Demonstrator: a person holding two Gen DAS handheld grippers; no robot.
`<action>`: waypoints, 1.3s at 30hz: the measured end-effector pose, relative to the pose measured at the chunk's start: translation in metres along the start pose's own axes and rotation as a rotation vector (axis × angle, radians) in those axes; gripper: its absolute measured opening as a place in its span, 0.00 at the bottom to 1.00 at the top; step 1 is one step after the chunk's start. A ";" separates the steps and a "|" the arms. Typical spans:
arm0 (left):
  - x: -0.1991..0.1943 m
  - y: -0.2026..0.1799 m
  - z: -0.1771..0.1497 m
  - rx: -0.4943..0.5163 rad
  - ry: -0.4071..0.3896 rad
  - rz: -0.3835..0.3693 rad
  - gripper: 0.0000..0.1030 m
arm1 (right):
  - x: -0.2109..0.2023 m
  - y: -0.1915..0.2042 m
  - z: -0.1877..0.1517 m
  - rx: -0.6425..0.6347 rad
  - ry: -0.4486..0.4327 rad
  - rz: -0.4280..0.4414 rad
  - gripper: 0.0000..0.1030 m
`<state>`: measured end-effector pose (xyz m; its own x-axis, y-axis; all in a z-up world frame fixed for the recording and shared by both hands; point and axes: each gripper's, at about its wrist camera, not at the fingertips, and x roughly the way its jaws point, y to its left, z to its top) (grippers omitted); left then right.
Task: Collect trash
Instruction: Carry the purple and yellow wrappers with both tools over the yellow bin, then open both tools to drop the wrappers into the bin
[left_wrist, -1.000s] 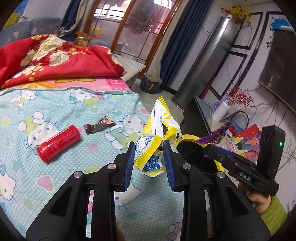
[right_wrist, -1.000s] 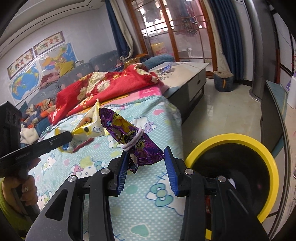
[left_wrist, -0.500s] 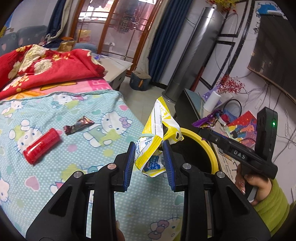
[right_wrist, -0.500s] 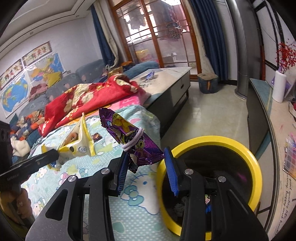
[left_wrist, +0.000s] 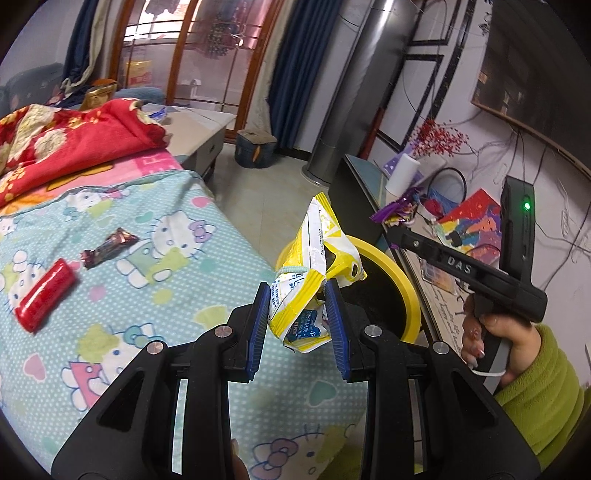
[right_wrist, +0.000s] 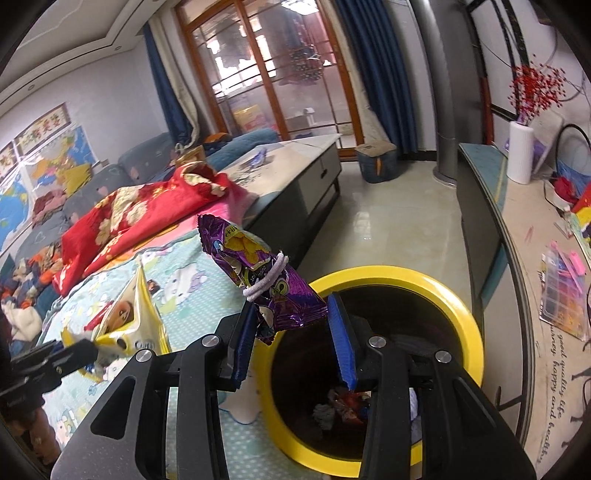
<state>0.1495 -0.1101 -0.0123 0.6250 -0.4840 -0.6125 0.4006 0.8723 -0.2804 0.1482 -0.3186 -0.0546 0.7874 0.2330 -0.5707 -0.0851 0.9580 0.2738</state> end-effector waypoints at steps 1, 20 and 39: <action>0.002 -0.003 -0.001 0.007 0.005 -0.004 0.23 | 0.000 -0.003 0.000 0.007 -0.001 -0.005 0.35; 0.045 -0.051 -0.013 0.126 0.089 -0.040 0.23 | 0.003 -0.054 -0.007 0.124 0.003 -0.079 0.35; 0.096 -0.076 -0.029 0.200 0.193 -0.041 0.24 | 0.018 -0.101 -0.023 0.238 0.056 -0.116 0.40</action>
<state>0.1596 -0.2209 -0.0709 0.4747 -0.4793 -0.7382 0.5586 0.8122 -0.1681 0.1567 -0.4070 -0.1098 0.7480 0.1389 -0.6490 0.1553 0.9141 0.3746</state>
